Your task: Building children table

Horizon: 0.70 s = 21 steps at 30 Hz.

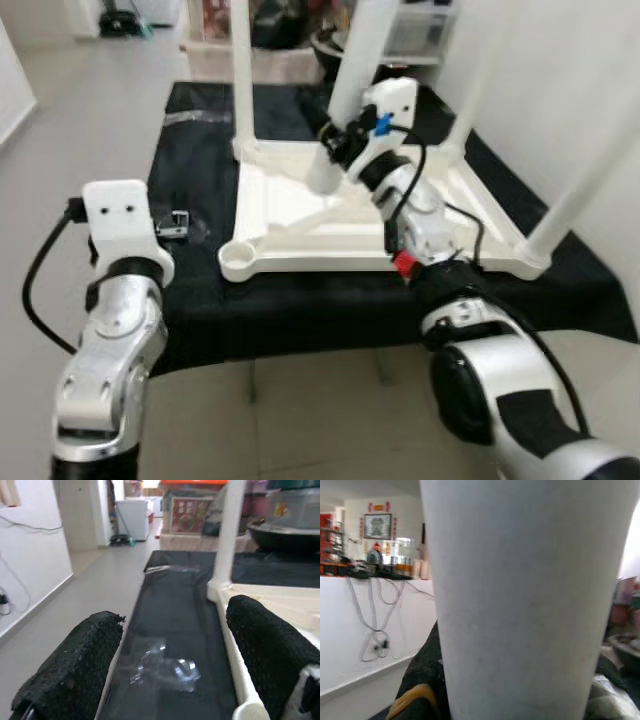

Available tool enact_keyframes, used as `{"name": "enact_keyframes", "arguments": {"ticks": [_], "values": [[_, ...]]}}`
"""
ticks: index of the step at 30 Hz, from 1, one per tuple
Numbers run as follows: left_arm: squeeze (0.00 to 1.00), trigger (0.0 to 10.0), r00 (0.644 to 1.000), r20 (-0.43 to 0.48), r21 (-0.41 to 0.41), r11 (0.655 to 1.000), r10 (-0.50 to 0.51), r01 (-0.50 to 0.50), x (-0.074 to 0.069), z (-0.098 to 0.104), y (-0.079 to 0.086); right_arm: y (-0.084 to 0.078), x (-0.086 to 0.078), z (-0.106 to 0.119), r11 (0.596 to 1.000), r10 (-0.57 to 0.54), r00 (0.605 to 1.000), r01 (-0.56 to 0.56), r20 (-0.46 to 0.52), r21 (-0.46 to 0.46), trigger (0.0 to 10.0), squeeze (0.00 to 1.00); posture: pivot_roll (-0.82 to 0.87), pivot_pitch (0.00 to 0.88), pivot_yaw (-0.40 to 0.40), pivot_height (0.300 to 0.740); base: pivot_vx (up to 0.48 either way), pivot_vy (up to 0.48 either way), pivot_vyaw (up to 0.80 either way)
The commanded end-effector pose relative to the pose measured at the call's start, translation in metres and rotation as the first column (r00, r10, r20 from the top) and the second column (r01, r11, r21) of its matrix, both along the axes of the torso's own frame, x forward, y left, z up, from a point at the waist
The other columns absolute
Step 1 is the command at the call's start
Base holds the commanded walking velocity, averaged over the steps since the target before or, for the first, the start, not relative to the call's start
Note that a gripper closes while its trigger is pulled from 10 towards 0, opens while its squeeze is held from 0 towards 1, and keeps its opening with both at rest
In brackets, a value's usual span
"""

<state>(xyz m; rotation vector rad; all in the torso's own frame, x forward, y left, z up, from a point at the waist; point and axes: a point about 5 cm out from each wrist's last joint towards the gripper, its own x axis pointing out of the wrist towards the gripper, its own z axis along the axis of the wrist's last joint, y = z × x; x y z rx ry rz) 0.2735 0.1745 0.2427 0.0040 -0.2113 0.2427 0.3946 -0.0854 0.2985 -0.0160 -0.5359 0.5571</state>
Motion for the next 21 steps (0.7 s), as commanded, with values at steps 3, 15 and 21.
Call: {"name": "enact_keyframes", "arguments": {"ticks": [3, 15, 21], "values": [[0.0, 10.0, 0.999, 0.004, 0.004, 0.999, -0.04, 0.04, 0.0, -0.001, -0.01, -0.01, 0.001, -0.002, 0.999, -0.05, 0.999, 0.051, -0.002, 0.015, 10.0, 0.0, 0.12, 0.064, -0.108, 0.74, 0.0, 0.0, 0.76], [0.0, 10.0, 0.997, 0.026, 0.009, 0.998, -0.068, 0.068, 0.003, 0.002, -0.015, -0.009, 0.001, -0.006, 0.997, -0.068, 0.997, 0.068, -0.034, 0.02, 10.0, 0.0, 0.12, 0.054, -0.097, 0.74, 0.0, 0.0, 0.63], [0.0, 10.0, 0.994, 0.042, 0.028, 0.995, -0.102, 0.1, 0.003, 0.006, -0.02, -0.007, 0.001, -0.008, 0.998, -0.055, 0.997, 0.057, -0.056, 0.036, 10.0, 0.0, 0.12, 0.051, -0.094, 0.74, 0.29, 0.0, 0.0]]}}
